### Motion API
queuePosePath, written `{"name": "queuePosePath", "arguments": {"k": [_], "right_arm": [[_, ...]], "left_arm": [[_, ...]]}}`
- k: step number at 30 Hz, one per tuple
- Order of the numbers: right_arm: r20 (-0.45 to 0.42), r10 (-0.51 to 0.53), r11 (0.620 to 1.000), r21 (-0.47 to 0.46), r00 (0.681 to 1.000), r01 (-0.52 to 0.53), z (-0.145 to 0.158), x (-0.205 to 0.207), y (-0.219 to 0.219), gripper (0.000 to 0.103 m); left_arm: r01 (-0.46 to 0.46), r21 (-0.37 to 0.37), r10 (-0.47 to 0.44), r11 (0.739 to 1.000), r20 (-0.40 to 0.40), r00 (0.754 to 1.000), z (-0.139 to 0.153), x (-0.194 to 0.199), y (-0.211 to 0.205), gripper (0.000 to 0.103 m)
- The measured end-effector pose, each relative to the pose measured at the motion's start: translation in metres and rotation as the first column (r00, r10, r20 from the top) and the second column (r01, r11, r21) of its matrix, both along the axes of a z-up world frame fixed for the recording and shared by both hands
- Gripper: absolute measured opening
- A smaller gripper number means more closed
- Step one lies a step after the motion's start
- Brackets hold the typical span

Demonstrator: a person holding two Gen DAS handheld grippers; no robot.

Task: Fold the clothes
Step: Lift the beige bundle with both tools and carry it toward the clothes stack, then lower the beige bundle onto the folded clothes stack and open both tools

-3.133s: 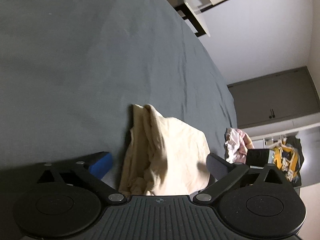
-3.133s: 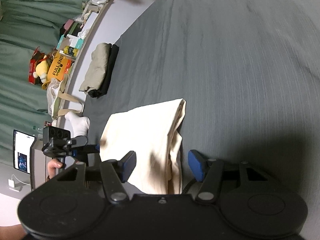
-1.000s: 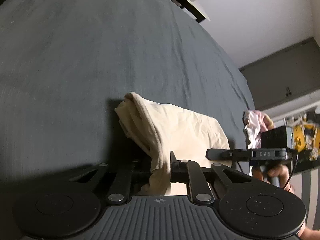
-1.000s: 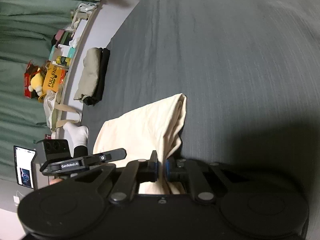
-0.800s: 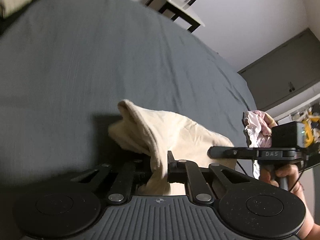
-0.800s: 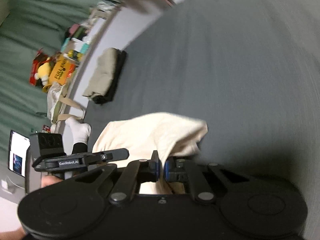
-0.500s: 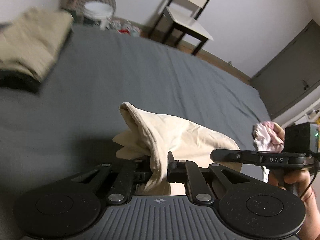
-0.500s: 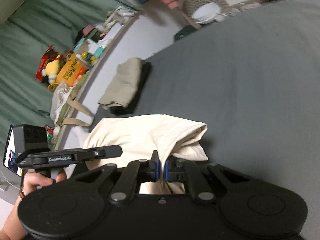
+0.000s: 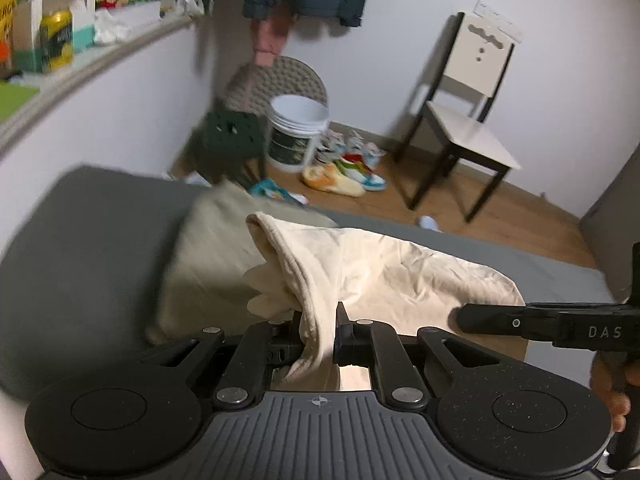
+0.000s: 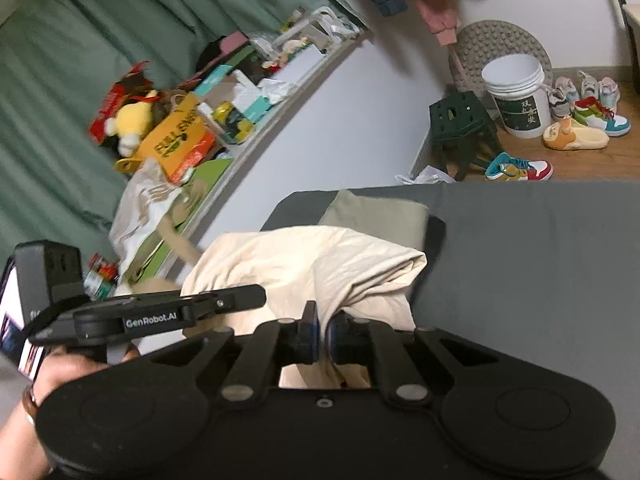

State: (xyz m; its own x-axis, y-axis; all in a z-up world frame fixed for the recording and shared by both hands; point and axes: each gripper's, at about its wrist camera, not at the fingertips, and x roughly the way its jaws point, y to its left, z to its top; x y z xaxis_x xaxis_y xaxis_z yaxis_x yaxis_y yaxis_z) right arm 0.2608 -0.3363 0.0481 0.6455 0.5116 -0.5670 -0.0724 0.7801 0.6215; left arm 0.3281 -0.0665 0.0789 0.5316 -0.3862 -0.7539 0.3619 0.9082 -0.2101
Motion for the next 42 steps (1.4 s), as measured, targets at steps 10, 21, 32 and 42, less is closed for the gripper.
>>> {"name": "queuePosePath", "arguments": {"k": [10, 21, 32, 42], "right_arm": [[-0.079, -0.073, 0.997, 0.016, 0.994, 0.075, -0.062, 0.073, 0.024, 0.006], [-0.108, -0.109, 0.994, 0.004, 0.988, 0.110, -0.092, 0.079, 0.017, 0.015], [-0.166, -0.220, 0.972, 0.048, 0.961, 0.231, -0.098, 0.058, -0.024, 0.023], [0.037, -0.173, 0.985, 0.022, 0.984, 0.172, -0.029, -0.013, -0.018, 0.056]], "left_arm": [[-0.006, 0.098, 0.010, 0.995, -0.039, 0.999, -0.045, 0.104, 0.011, 0.011], [-0.018, 0.076, 0.027, 0.997, -0.121, 0.992, -0.089, 0.127, 0.020, 0.025], [-0.134, 0.166, 0.138, 0.977, -0.012, 0.990, -0.070, 0.114, 0.039, 0.066], [-0.163, 0.082, 0.144, 0.983, 0.201, 0.969, -0.011, 0.040, 0.034, 0.066]]}}
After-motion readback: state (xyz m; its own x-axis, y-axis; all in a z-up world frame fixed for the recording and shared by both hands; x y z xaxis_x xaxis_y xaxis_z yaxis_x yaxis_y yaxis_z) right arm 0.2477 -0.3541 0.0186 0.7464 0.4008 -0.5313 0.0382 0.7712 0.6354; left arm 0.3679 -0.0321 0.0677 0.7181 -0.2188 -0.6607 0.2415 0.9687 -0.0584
